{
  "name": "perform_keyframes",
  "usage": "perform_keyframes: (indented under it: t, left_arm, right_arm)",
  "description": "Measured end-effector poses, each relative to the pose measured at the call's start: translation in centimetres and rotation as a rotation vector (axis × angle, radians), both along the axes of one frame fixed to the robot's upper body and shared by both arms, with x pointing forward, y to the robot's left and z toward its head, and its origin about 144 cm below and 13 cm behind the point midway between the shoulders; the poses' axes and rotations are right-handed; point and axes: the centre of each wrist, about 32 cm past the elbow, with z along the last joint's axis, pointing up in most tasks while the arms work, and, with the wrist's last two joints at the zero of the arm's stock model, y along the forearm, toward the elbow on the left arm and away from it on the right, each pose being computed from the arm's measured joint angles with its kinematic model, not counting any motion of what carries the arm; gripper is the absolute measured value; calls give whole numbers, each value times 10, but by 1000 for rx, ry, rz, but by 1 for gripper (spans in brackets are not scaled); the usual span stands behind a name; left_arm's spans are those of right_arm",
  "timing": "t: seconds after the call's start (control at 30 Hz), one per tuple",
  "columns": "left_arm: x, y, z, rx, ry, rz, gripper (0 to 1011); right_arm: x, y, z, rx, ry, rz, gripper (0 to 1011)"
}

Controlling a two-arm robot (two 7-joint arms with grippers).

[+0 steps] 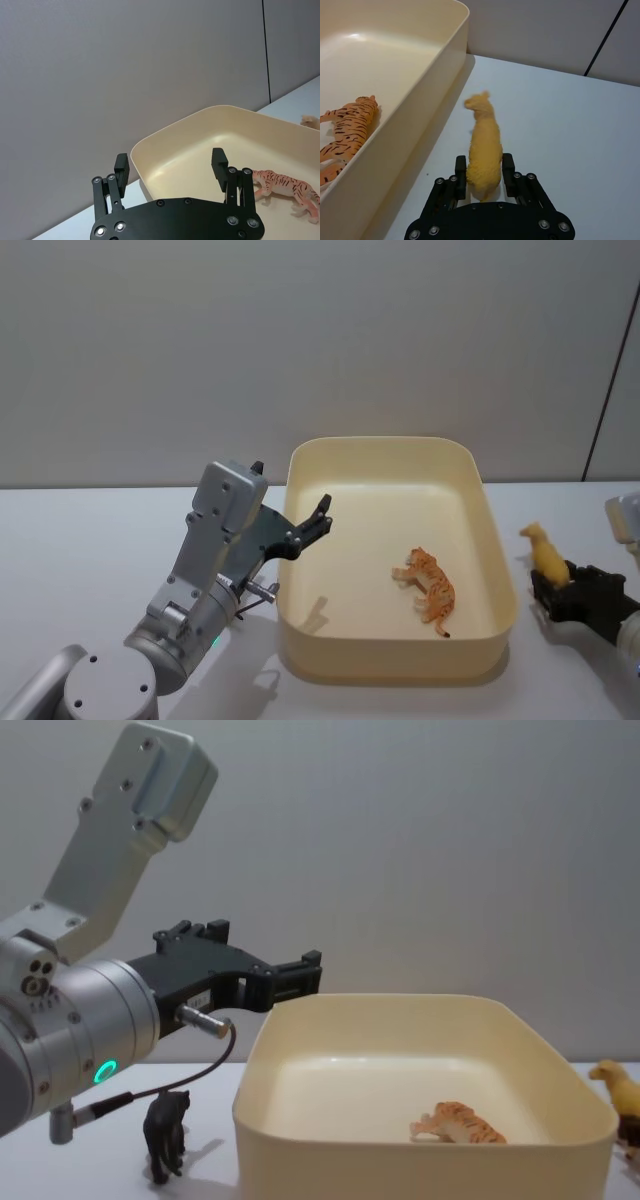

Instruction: Pick up the toy alternately with two hands and place it into the central storage box.

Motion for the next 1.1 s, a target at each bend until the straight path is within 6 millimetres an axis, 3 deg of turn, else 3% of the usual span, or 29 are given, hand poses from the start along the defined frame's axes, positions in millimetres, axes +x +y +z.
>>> perform_keyframes:
  t: [0.1,0.2,0.57,1.1]
  left_arm:
    - [0,0,0,0,0,0,1001]
    - [0,0,0,0,0,0,1001]
    - [0,0,0,0,0,0,1001]
    - [0,0,0,0,0,0,1001]
  right_arm:
    - [1,1,-1,-2,2,1,362]
    - [2,2,-1,-3,2,2,335]
    - [1,2,3,5,-53,-19,335]
    - [2,6,45,101,-218,-15,335]
